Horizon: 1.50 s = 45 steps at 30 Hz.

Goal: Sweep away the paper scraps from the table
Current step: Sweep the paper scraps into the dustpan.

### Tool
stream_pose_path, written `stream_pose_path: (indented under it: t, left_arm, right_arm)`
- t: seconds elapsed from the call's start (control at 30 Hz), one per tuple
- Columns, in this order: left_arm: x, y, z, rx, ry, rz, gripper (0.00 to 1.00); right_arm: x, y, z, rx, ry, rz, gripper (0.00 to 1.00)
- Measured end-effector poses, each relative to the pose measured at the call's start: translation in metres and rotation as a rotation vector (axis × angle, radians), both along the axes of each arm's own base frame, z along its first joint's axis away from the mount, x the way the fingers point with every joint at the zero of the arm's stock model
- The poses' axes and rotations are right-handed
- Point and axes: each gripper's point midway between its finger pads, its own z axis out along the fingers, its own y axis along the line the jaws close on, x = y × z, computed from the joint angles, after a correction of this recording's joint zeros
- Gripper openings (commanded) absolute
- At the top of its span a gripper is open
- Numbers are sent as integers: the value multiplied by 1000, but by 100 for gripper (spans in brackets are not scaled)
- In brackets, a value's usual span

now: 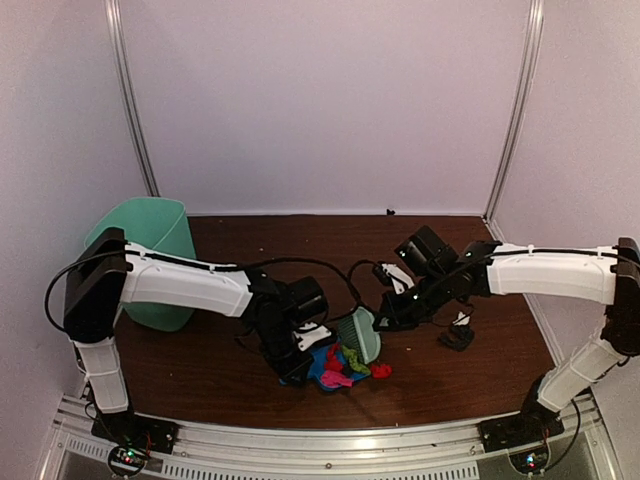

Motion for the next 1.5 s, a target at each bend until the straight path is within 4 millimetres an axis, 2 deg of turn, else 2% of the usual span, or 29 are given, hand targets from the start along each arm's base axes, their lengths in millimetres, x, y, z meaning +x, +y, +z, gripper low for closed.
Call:
stream_pose_path:
  t: [0.27, 0.57, 0.9, 1.0, 1.2, 1.33, 1.5]
  left_arm:
    - [0, -3, -1, -9, -15, -7, 0]
    - [0, -2, -5, -40, -45, -8, 0]
    - [2, -2, -7, -55, -60, 13, 0]
    - [3, -3, -7, -62, -70, 22, 0]
    - [11, -8, -6, -83, -102, 48, 0]
    - [14, -10, -3, -99, -121, 62, 0]
    - [20, -15, 10, -136, -157, 72, 0]
  right_arm:
    - [3, -9, 9, -16, -29, -33, 0]
    - [6, -35, 28, -56, -84, -95, 0]
    - [1, -53, 19, -143, -71, -117, 0]
    - [-1, -50, 17, -140, -52, -105, 0]
    - [-7, -29, 19, -56, 10, -77, 0]
    - [-7, -19, 25, 0, 29, -81, 0]
    - [-4, -9, 39, 47, 29, -83, 0]
